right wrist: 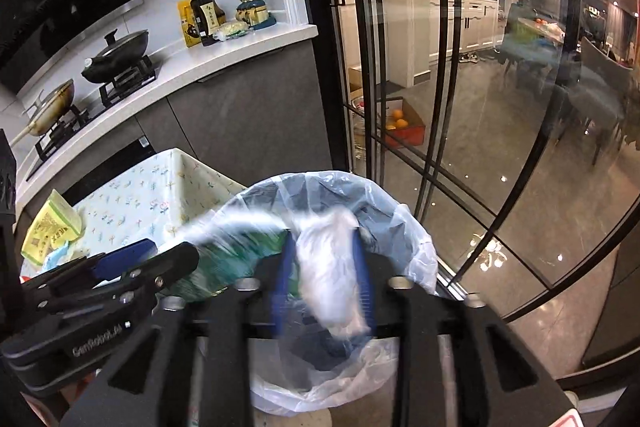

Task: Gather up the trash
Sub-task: 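Carry both items to the bin and open both grippers to drop them, then grasp the steel wool scrubber with the left gripper while the right grasps a snack wrapper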

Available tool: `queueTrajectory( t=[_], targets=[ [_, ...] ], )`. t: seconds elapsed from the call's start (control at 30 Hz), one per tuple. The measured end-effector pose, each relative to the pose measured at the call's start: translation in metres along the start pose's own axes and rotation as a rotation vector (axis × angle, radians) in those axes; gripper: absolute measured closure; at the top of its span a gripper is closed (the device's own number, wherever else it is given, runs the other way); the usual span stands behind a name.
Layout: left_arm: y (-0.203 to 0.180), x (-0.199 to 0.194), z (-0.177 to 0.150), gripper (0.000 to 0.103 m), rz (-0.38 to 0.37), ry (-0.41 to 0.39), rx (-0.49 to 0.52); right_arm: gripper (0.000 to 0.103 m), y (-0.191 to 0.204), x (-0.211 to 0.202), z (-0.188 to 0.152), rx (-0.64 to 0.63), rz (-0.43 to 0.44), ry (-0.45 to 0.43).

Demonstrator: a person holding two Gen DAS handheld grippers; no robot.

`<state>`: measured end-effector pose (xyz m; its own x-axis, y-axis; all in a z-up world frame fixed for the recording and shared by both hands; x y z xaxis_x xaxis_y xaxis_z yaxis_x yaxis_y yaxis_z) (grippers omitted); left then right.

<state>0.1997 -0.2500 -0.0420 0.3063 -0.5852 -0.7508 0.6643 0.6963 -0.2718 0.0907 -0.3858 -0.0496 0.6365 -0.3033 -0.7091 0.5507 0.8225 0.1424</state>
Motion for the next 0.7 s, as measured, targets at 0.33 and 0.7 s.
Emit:
queueTrajectory(
  t=[0.33,0.7],
  targets=[
    [0.010,-0.047,0.005,0.030,0.044,-0.096,-0.020,0.052,0.027,-0.031,0.002,-0.028,0.019,-0.056],
    [0.059,-0.132,-0.026,0.027,0.188,-0.181,-0.080,0.045,0.097,-0.071,-0.015,-0.142,0.119,-0.083]
  ],
)
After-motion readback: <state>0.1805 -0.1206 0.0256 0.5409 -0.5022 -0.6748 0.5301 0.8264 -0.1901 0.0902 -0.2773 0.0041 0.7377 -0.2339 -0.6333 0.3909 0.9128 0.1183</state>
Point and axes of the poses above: each gripper's, at about its wrist camera, not at the fingertips, and x roughly the way its jaws point, y to its left, z to its top, the point moved 2 cm from there along x, roughly the way its jaws point, and after that the axes turned 2 degrees about y, right-handed, at the moved point
